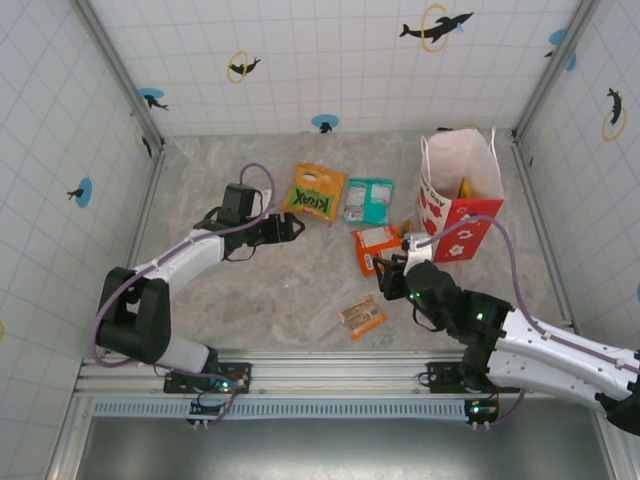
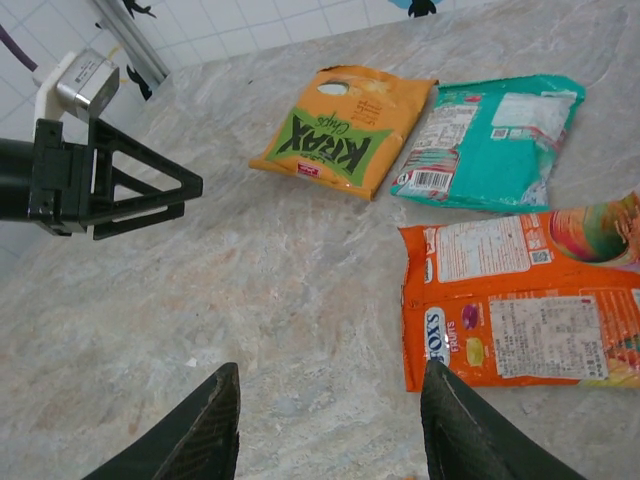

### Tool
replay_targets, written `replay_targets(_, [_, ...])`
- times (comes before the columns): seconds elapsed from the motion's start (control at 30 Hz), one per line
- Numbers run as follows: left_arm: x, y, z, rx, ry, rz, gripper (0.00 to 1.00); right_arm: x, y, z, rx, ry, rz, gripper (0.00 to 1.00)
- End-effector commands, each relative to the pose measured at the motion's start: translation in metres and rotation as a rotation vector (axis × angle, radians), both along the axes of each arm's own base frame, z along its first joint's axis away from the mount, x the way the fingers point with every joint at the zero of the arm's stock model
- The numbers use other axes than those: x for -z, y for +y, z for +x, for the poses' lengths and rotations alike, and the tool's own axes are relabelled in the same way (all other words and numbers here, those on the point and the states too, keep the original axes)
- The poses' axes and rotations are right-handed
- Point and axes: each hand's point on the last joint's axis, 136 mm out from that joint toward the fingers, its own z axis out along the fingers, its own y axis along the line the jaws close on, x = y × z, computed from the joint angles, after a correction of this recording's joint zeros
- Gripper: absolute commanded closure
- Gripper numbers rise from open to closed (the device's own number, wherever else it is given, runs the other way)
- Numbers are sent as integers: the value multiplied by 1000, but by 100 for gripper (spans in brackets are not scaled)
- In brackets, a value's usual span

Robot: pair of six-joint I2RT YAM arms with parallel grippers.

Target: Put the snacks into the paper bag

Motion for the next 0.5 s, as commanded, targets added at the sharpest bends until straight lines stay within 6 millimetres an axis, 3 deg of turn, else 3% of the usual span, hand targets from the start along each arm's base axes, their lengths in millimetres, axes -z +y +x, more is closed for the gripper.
replay_targets(0.0, [-3, 8, 12, -53, 18, -4, 6, -1, 1, 5, 64, -20, 94, 51])
replay_targets(0.3, [5, 23, 36, -102, 37, -3, 9, 27, -2, 4, 104, 5, 133, 51])
replay_targets(0.4, [19, 30, 39, -125, 77, 12, 12, 34, -3, 4, 116, 15, 145, 51])
replay_targets(0.47, [15, 28, 53, -130, 72, 9, 13, 35, -2, 3, 113, 15, 152, 51])
